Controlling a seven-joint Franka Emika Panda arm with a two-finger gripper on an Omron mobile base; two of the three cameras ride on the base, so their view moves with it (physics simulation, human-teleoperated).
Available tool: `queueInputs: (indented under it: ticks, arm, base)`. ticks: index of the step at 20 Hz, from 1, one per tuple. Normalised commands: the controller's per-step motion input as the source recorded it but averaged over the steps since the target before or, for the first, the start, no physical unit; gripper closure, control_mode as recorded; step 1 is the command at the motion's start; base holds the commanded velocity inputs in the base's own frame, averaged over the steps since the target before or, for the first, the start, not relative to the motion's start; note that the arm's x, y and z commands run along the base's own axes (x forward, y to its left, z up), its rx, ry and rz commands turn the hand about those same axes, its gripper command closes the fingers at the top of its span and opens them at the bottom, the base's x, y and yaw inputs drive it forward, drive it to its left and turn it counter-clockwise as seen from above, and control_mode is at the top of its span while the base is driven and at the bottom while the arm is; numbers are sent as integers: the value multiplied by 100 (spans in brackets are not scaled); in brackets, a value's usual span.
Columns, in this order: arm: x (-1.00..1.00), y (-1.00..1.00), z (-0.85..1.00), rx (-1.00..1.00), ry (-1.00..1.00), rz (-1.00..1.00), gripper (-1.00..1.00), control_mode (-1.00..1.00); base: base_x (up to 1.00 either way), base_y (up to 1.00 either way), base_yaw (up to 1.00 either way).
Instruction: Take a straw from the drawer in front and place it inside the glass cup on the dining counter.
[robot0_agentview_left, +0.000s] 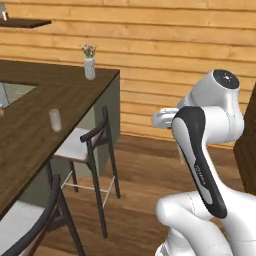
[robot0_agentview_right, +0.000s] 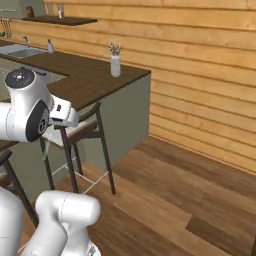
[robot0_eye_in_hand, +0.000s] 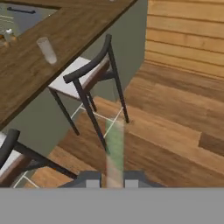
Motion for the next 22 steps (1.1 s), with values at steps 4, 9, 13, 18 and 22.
queueInputs:
  ticks: [4,9,13,18,22]
  arm:
    - [0,0,0,0,0,0,100,100]
    - [0,0,0,0,0,0,100,100]
    - [0,0,0,0,0,0,100,100]
    - [0,0,0,0,0,0,100,100]
    - [0,0,0,0,0,0,100,100]
  base:
    - [86,-46,68]
    - [73,-50,68]
    - [59,-54,69]
    - [44,-61,69]
    - [38,-72,64]
